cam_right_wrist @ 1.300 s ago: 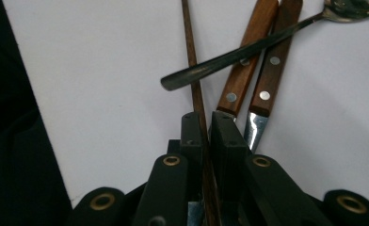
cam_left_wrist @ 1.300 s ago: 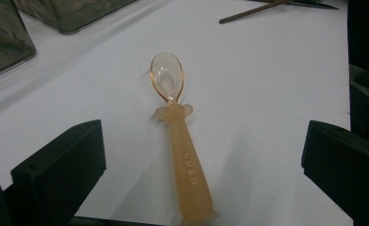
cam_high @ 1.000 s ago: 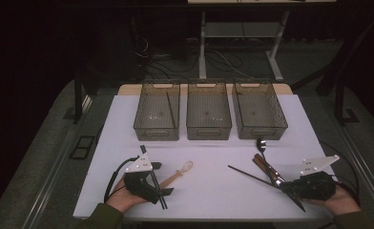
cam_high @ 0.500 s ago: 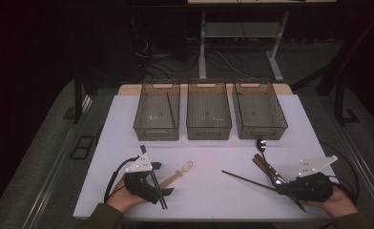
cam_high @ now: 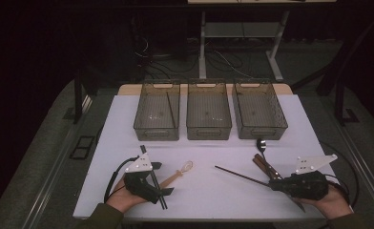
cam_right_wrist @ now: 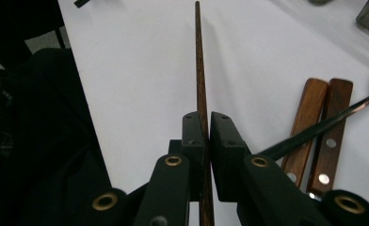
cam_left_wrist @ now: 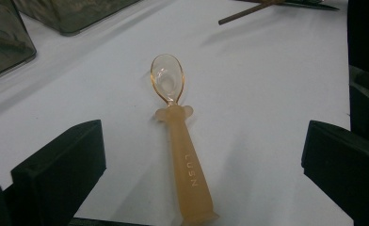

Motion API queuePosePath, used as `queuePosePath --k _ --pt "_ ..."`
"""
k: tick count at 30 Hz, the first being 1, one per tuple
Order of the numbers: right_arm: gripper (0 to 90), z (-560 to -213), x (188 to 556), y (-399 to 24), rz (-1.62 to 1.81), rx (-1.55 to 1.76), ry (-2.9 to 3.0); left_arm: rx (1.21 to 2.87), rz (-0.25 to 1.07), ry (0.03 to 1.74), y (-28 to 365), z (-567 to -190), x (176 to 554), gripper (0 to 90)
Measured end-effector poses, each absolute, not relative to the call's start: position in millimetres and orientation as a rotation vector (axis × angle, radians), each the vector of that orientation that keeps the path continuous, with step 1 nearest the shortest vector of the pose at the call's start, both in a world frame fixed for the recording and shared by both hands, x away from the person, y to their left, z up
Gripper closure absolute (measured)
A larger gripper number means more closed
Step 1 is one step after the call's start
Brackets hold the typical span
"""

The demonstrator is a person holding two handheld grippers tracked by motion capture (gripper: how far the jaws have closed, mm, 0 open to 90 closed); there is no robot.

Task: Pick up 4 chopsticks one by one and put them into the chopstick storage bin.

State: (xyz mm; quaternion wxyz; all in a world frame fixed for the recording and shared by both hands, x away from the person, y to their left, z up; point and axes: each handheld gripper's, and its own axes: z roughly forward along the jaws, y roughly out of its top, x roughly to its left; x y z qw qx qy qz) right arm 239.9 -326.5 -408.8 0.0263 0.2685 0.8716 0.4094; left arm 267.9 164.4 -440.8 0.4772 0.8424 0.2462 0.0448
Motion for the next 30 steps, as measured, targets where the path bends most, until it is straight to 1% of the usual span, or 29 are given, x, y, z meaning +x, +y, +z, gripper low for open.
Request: queuePosePath --k 19,30 --pt "84.7 -400 250 -303 1.317 0.892 2.599 2.031 0.139 0.636 167 -442 269 0.0" --pt "84.7 -393 260 -281 1.358 0.9 2.565 2.033 0.137 0.63 167 -441 269 0.0"
